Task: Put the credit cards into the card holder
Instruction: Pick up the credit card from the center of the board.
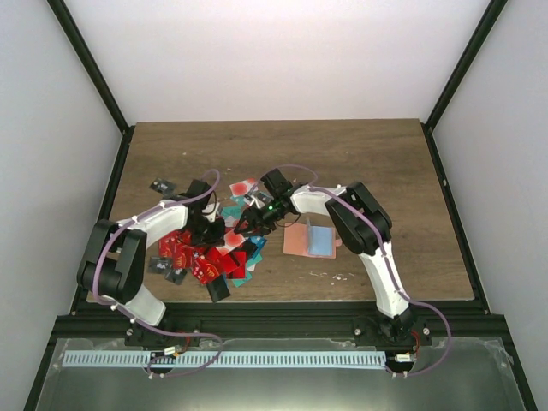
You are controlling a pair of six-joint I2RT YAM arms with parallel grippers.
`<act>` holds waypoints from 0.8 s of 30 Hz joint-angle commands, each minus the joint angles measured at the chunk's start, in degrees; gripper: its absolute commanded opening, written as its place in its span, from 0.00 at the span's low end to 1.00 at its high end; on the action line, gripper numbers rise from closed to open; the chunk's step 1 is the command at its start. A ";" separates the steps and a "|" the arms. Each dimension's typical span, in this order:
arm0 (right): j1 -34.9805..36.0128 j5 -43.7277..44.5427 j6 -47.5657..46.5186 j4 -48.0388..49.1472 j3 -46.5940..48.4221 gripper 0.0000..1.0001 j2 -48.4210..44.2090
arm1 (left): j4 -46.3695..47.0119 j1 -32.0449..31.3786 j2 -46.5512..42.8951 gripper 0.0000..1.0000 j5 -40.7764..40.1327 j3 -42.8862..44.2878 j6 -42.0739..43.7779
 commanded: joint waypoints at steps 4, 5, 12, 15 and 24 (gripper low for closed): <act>1.04 -3.10 0.49 1.15 1.85 0.47 1.81 | 1.17 0.22 1.96 0.04 0.70 -2.66 -1.32; 1.03 -3.50 0.71 1.54 1.74 0.47 1.87 | 1.32 0.26 1.74 0.04 1.11 -2.61 -1.18; 1.03 -3.77 1.05 2.35 0.73 0.43 1.97 | -3.41 0.30 -3.17 0.04 1.37 2.82 -1.65; 1.06 -3.22 0.97 2.26 0.44 0.43 1.97 | -6.99 0.23 -4.21 0.04 -2.06 4.79 -2.67; 1.03 -2.94 0.95 2.64 -0.11 0.41 2.16 | -8.03 0.28 -3.03 0.04 -4.63 0.53 -4.98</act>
